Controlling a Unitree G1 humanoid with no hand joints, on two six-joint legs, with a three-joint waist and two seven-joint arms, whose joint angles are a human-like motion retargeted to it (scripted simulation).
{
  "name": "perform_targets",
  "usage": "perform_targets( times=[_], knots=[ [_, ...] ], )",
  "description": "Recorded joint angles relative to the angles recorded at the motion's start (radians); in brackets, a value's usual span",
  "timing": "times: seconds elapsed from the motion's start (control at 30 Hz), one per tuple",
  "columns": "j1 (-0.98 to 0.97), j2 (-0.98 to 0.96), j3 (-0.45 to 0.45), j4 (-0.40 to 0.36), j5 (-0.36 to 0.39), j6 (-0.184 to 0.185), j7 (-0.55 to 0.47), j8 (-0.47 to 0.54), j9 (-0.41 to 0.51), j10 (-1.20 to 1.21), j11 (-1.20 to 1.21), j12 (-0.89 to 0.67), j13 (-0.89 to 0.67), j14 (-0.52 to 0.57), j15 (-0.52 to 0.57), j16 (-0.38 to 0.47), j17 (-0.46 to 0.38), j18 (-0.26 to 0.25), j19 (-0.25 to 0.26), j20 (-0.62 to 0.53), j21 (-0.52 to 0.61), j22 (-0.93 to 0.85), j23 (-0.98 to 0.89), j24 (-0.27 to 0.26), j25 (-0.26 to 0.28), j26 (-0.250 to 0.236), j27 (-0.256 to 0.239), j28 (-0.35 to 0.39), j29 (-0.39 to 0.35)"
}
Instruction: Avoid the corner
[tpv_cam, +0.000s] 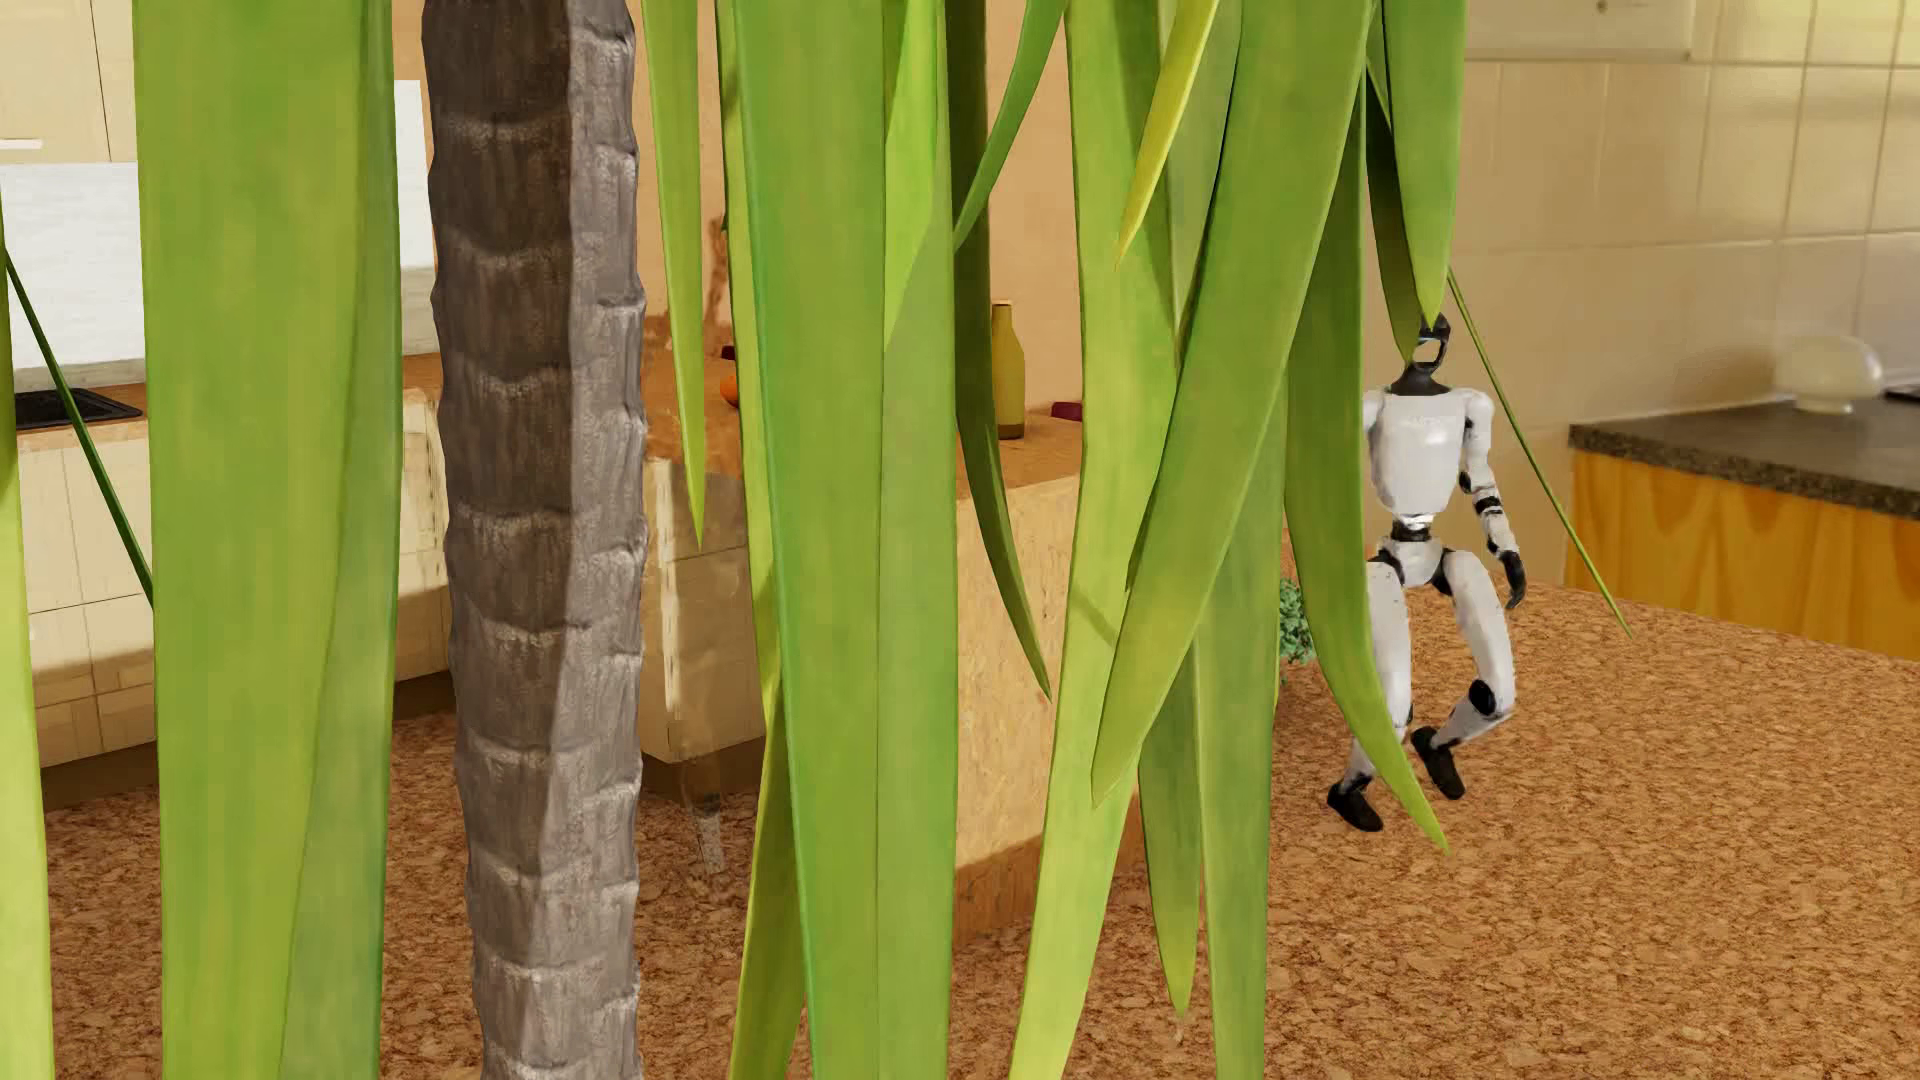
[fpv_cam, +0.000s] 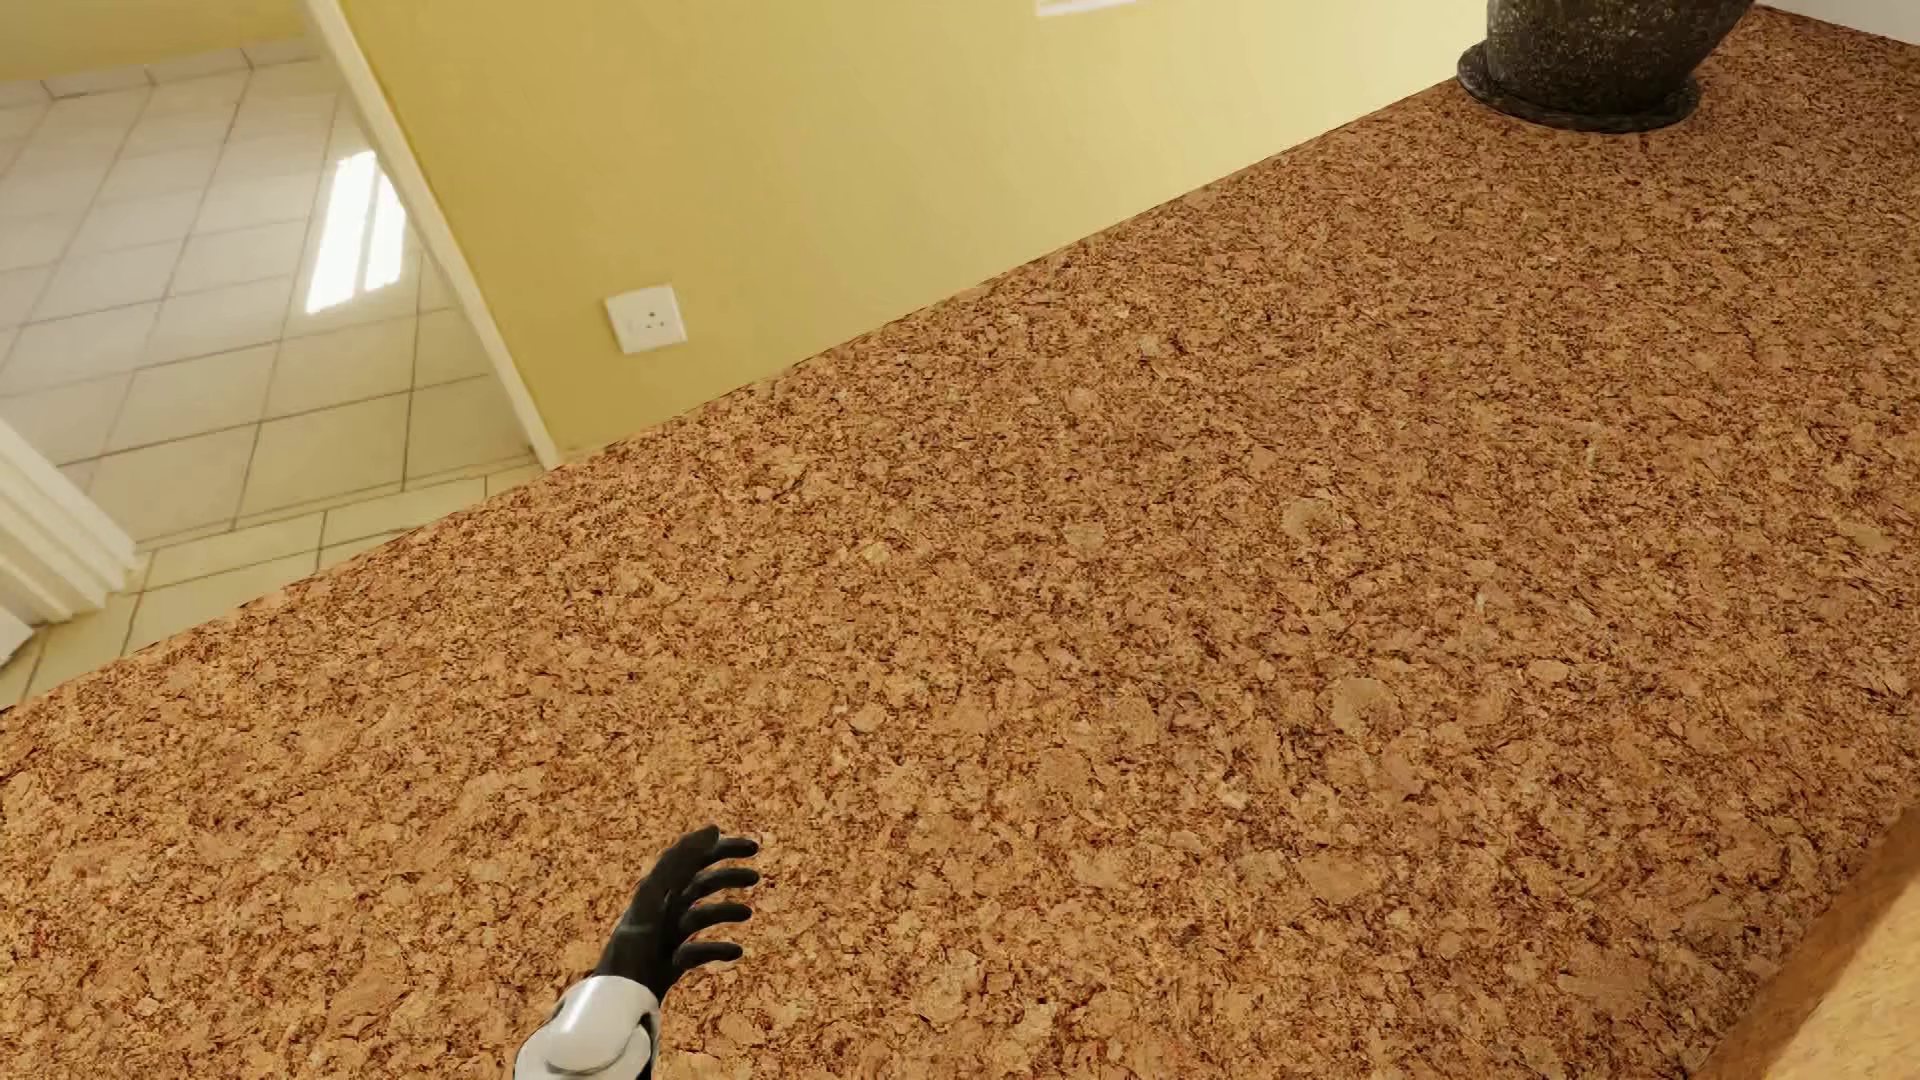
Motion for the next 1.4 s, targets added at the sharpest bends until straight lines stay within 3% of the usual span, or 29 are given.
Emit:
perform_targets(
  times=[0.07,0.13,0.2,0.23,0.3,0.33,0.37,0.4,0.43,0.5,0.53,0.57,0.6,0.67,0.7,0.77,0.83,0.9,0.93,0.97,1.0,1.07,1.1,1.13,1.17,1.2,1.23,1.37,1.4],
  knots=[
    [-0.146,0.093,0.08,-0.018,0.022,0.044,-0.078,0.025,0.007,-0.133,-0.061,0.147,-0.03,-0.193,-0.035,0.034,0.048,-0.033,0.013,0.051,-0.069,0.044,-0.074,0.019,-0.01,-0.082,0.012,-0.002,-0.04],
    [-0.15,0.155,0.063,0.004,0.047,0.072,-0.074,0.063,0.015,-0.428,-0.053,0.254,-0.16,-0.166,-0.091,0.098,0.095,-0.053,0.021,0.098,-0.083,0.077,-0.182,0.049,-0.116,-0.071,0.021,-0.021,-0.009],
    [-0.062,0.039,0.018,0.014,0.002,-0.022,0.009,0.033,0.028,-0.442,0.248,0.171,-0.161,-0.152,0.078,0.179,0.107,0.055,-0.129,0.064,-0.058,0.069,-0.132,0.039,-0.166,-0.037,-0.029,0.012,0.092],
    [0.003,-0.016,-0.026,0.023,-0.02,-0.069,0.041,-0.016,0.028,-0.479,0.327,0.115,-0.107,-0.175,0.15,0.171,0.079,0.036,-0.126,0.078,-0.071,0.074,-0.128,0.026,-0.142,-0.054,-0.044,0.055,0.148],
    [0.156,-0.07,-0.149,0.043,-0.04,-0.143,0.113,-0.09,0.013,-0.57,0.241,0.05,-0.029,-0.219,0.077,0.111,0.053,0.018,-0.027,0.041,-0.129,-0.017,-0.157,-0.005,-0.105,-0.085,-0.028,0.135,0.187],
    [0.194,-0.077,-0.17,0.058,-0.029,-0.161,0.127,-0.101,0.01,-0.529,0.104,-0.013,0.009,-0.246,0.02,0.076,0.043,0.003,-0.031,0.005,-0.128,-0.048,-0.153,-0.015,-0.115,-0.1,-0.017,0.146,0.16],
    [0.154,-0.062,-0.152,0.06,-0.022,-0.17,0.095,-0.094,0.007,-0.36,0.003,-0.071,0.04,-0.214,0.041,0.048,0.035,-0.014,-0.102,-0.016,-0.08,-0.024,-0.088,-0.01,-0.131,-0.133,-0.021,0.135,0.109],
    [0.058,-0.029,-0.114,0.048,0.008,-0.129,0.008,-0.084,0.018,-0.144,0.01,-0.073,0.019,-0.096,0.015,0.007,0.008,-0.025,-0.084,-0.008,0.002,0.042,0.022,0.012,-0.139,-0.181,-0.022,0.105,0.056],
    [-0.026,0.007,-0.061,-0.005,0.032,-0.075,-0.054,-0.06,0.024,-0.088,-0.002,0.005,0.002,-0.113,-0.015,0.016,0.03,-0.027,-0.077,0.007,-0.03,0.056,-0.002,0.053,-0.131,-0.196,-0.006,0.057,0.014],
    [-0.134,0.095,0.046,-0.016,0.065,0.042,-0.054,-0.037,0.021,-0.293,-0.037,0.126,-0.033,-0.235,-0.08,0.058,0.072,-0.019,-0.061,0.048,-0.052,0.045,-0.128,0.142,-0.093,-0.122,0.005,-0.047,-0.045],
    [-0.13,0.142,0.053,-0.006,0.08,0.084,-0.044,-0.011,0.011,-0.398,-0.042,0.2,-0.111,-0.207,-0.122,0.078,0.075,-0.016,-0.052,0.071,-0.05,0.076,-0.156,0.164,-0.08,-0.117,0.014,-0.08,-0.043],
    [-0.095,0.155,0.046,-0.004,0.08,0.089,-0.028,0.02,0.013,-0.378,0.022,0.24,-0.188,-0.201,-0.129,0.125,0.083,0.021,-0.053,0.078,-0.034,0.083,-0.157,0.166,-0.066,-0.101,0.017,-0.094,-0.014],
    [-0.04,0.108,0.04,-0.002,0.066,0.071,0.007,0.025,0.028,-0.378,0.183,0.221,-0.236,-0.251,-0.023,0.157,0.084,0.061,-0.08,0.079,-0.043,0.072,-0.125,0.145,-0.047,-0.074,0.009,-0.075,0.04],
    [0.1,-0.009,-0.02,0.006,0.02,-0.001,0.063,-0.037,0.04,-0.468,0.334,0.118,-0.167,-0.297,0.167,0.159,0.075,0.037,-0.111,0.115,-0.09,0.053,-0.114,0.06,-0.016,-0.048,-0.024,0.041,0.15],
    [0.159,-0.064,-0.065,0.026,0.007,-0.035,0.084,-0.077,0.054,-0.479,0.298,0.067,-0.119,-0.31,0.113,0.14,0.076,0.017,-0.104,0.102,-0.122,-0.027,-0.15,0.016,-0.024,-0.035,-0.027,0.104,0.174],
    [0.045,-0.076,-0.072,0.036,-0.014,-0.097,0.043,-0.083,0.044,-0.15,0.031,-0.051,-0.047,-0.112,0.012,0.031,0.037,-0.036,-0.08,0.014,-0.028,0.024,-0.044,-0.02,-0.099,-0.104,-0.054,0.173,0.127],
    [-0.112,0.031,0.007,-0.026,0.048,-0.065,-0.053,-0.045,0.06,-0.062,-0.006,0.042,-0.058,-0.134,-0.051,0.035,0.037,-0.061,-0.081,-0.004,-0.013,0.036,-0.031,0.005,-0.116,-0.166,-0.015,0.142,0.055],
    [-0.242,0.128,0.069,-0.048,0.096,0.0,-0.03,-0.01,0.069,-0.23,-0.012,0.163,-0.101,-0.171,-0.088,0.102,0.068,-0.06,-0.086,0.065,-0.013,0.014,-0.11,0.068,-0.085,-0.118,0.007,0.06,-0.004],
    [-0.224,0.08,0.056,-0.04,0.111,0.027,-0.007,-0.005,0.072,-0.414,0.169,0.172,-0.127,-0.122,-0.01,0.138,0.093,-0.049,-0.073,0.085,-0.059,0.081,-0.163,0.081,-0.079,-0.117,0.008,0.031,-0.01],
    [-0.189,-0.004,0.02,-0.036,0.098,0.007,0.028,-0.003,0.063,-0.418,0.354,0.161,-0.129,-0.05,0.122,0.191,0.102,0.033,-0.079,0.086,-0.059,0.126,-0.158,0.074,-0.073,-0.109,-0.009,0.022,0.008],
    [-0.149,-0.083,-0.021,-0.029,0.074,-0.023,0.07,-0.035,0.057,-0.404,0.419,0.128,-0.142,-0.102,0.191,0.196,0.083,0.167,-0.084,0.093,-0.04,0.124,-0.096,0.051,-0.06,-0.093,-0.024,0.041,0.045],
    [-0.025,-0.135,-0.087,-0.008,0.008,-0.07,0.131,-0.085,0.042,-0.43,0.285,0.068,-0.084,-0.185,0.042,0.136,0.049,0.073,-0.02,0.048,-0.095,0.021,-0.139,0.0,-0.057,-0.081,-0.02,0.094,0.097],
    [0.037,-0.132,-0.11,-0.004,-0.019,-0.093,0.158,-0.078,0.023,-0.443,0.186,0.041,-0.057,-0.227,-0.031,0.108,0.046,0.102,0.01,0.022,-0.101,-0.016,-0.126,-0.013,-0.071,-0.083,-0.015,0.106,0.095],
    [0.071,-0.114,-0.112,0.012,-0.028,-0.096,0.165,-0.071,0.005,-0.414,0.081,0.011,-0.037,-0.277,-0.01,0.078,0.035,0.076,-0.031,-0.001,-0.092,-0.012,-0.117,-0.009,-0.08,-0.093,-0.009,0.107,0.084],
    [0.061,-0.068,-0.083,0.027,-0.014,-0.087,0.123,-0.073,0.008,-0.294,0.07,-0.003,-0.024,-0.264,-0.002,0.045,0.013,0.033,-0.073,-0.02,-0.059,-0.015,-0.074,0.005,-0.084,-0.095,-0.013,0.102,0.068],
    [-0.019,-0.034,-0.022,0.011,0.011,-0.065,0.041,-0.056,0.003,-0.115,0.063,0.019,-0.031,-0.126,-0.035,0.015,-0.013,-0.002,-0.074,-0.009,0.0,0.008,-0.019,0.028,-0.087,-0.106,-0.021,0.087,0.044],
    [-0.096,0.013,0.049,-0.024,0.034,-0.026,-0.03,-0.046,-0.004,-0.04,0.021,0.062,-0.035,-0.088,-0.051,0.032,0.003,-0.035,-0.073,0.001,-0.039,0.023,-0.004,0.049,-0.082,-0.099,-0.031,0.063,0.021],
    [-0.217,0.228,0.148,-0.047,0.085,0.097,-0.038,0.052,0.014,-0.265,-0.121,0.253,-0.203,-0.197,-0.066,0.107,0.088,-0.112,-0.046,0.129,-0.031,0.014,-0.12,0.101,-0.13,0.014,-0.05,0.006,-0.018],
    [-0.175,0.18,0.133,-0.026,0.103,0.117,-0.035,0.062,0.031,-0.469,0.036,0.251,-0.235,-0.2,-0.011,0.115,0.107,-0.115,-0.086,0.129,-0.05,0.047,-0.153,0.091,-0.15,-0.013,-0.052,0.012,0.002]
  ],
)
